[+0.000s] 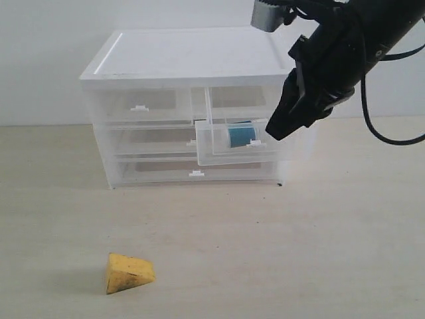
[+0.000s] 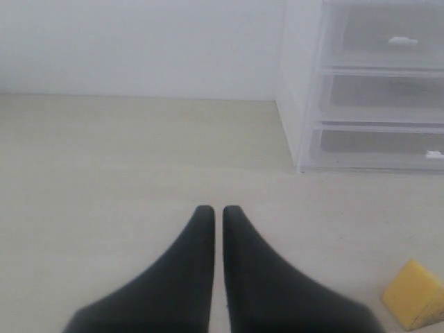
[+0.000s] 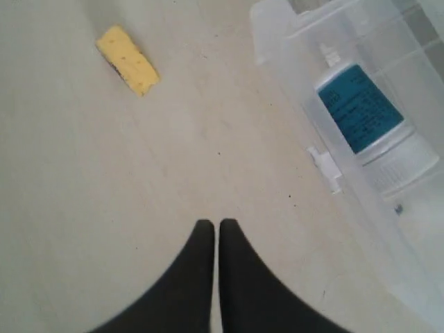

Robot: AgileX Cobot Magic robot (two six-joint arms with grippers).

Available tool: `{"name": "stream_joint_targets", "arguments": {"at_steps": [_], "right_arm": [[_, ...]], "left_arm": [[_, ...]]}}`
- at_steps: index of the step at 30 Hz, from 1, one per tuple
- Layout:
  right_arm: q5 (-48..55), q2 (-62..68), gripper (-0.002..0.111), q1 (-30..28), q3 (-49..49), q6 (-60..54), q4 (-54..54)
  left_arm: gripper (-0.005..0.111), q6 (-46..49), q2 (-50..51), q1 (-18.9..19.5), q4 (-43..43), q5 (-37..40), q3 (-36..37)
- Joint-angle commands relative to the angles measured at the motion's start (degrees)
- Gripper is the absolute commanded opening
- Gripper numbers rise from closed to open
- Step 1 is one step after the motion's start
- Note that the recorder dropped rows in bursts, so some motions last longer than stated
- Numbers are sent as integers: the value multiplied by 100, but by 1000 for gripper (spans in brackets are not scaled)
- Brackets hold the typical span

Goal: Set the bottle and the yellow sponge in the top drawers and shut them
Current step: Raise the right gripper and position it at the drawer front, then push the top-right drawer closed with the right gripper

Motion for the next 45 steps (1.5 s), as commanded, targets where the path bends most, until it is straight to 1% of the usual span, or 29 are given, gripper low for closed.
{"name": "stream_joint_targets", "arguments": {"at_steps": [1,3,5,6,7,8,17,19,22,38,40,41,42,45], "right_arm": [[72,-58,15,2,18,-873,102],[-39,-58,33,2,18,-1121,195],[-340,-48,57,2,18,-1179,299],[-533,-48,63,2,18,-1164,332],[-682,-48,67,2,18,-1089,343],[-869,-37,69,2,18,-1030,343],[-1096,341,68,2,-137,-1600,230],[-1124,461,65,2,-245,-1666,250],[-1133,660,57,2,-428,-1678,250],[-1208,1165,57,2,-598,-1925,254],[-1211,1222,55,2,-598,-1954,254],[-1227,1250,52,2,-598,-1954,231],[-1251,1262,46,2,-598,-1954,227],[-1414,1276,21,2,-598,-1954,188]], "left_arm": [[4,-10,-19,17,-13,-2,23],[4,-10,-19,17,-13,-2,23],[4,-10,-19,17,-13,-2,23],[4,-10,-19,17,-13,-2,23],[4,-10,-19,17,-13,-2,23],[4,-10,-19,17,-13,-2,23],[4,-10,-19,17,-13,-2,23],[4,-10,-19,17,-13,-2,23],[4,-10,-19,17,-13,-2,23],[4,-10,-19,17,-13,-2,23],[4,-10,-19,17,-13,-2,23],[4,-10,-19,17,-13,-2,23],[4,-10,-19,17,-13,-2,23],[4,-10,-19,17,-13,-2,23]]}}
